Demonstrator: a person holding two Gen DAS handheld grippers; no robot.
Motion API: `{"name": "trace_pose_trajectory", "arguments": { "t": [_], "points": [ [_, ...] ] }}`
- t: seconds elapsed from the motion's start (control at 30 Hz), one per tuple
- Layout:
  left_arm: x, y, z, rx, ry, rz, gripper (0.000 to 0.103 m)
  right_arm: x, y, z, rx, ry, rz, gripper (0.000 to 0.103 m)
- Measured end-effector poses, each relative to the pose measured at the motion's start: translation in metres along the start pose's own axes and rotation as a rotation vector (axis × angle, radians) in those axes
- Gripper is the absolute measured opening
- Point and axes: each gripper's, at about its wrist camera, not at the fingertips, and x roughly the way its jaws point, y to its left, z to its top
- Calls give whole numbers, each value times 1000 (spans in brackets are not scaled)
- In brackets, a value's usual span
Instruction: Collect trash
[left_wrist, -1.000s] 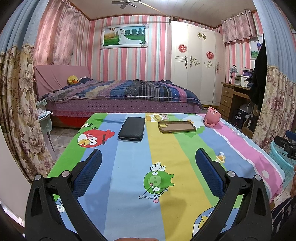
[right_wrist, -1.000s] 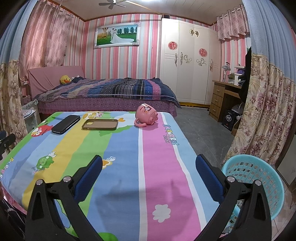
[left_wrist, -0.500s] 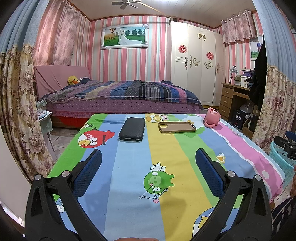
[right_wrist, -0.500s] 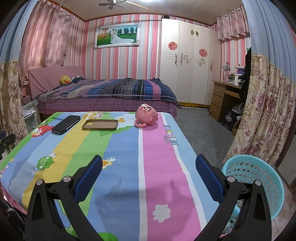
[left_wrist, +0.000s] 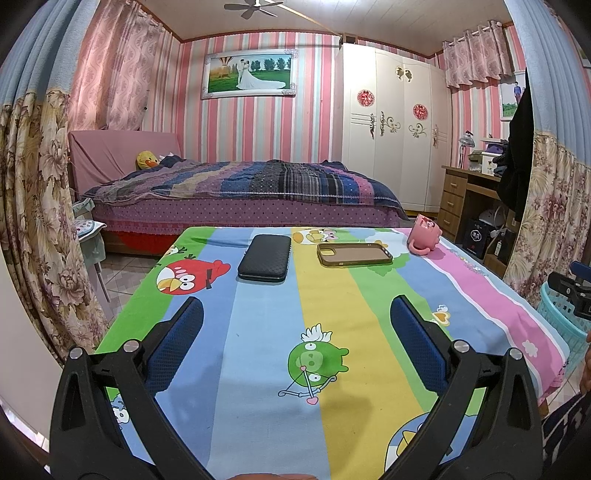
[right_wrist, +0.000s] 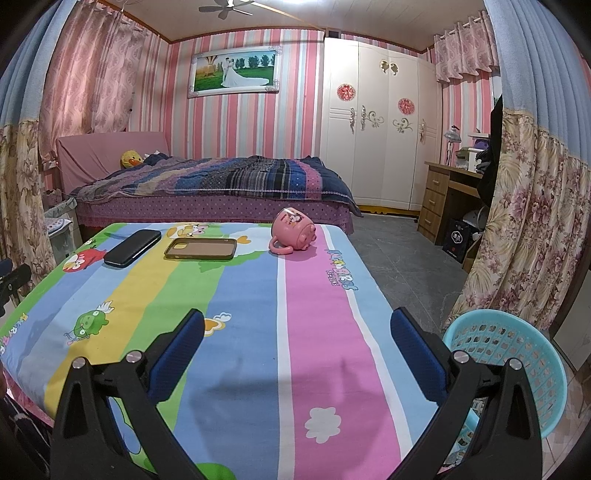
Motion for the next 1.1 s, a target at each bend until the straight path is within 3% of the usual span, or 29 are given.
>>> {"name": "trace_pose_trajectory", "arguments": {
  "t": [1.1],
  "points": [
    [-1, 3, 1, -1, -3, 2, 98, 0, 0, 0, -1, -2, 1, 98]
  ]
}}
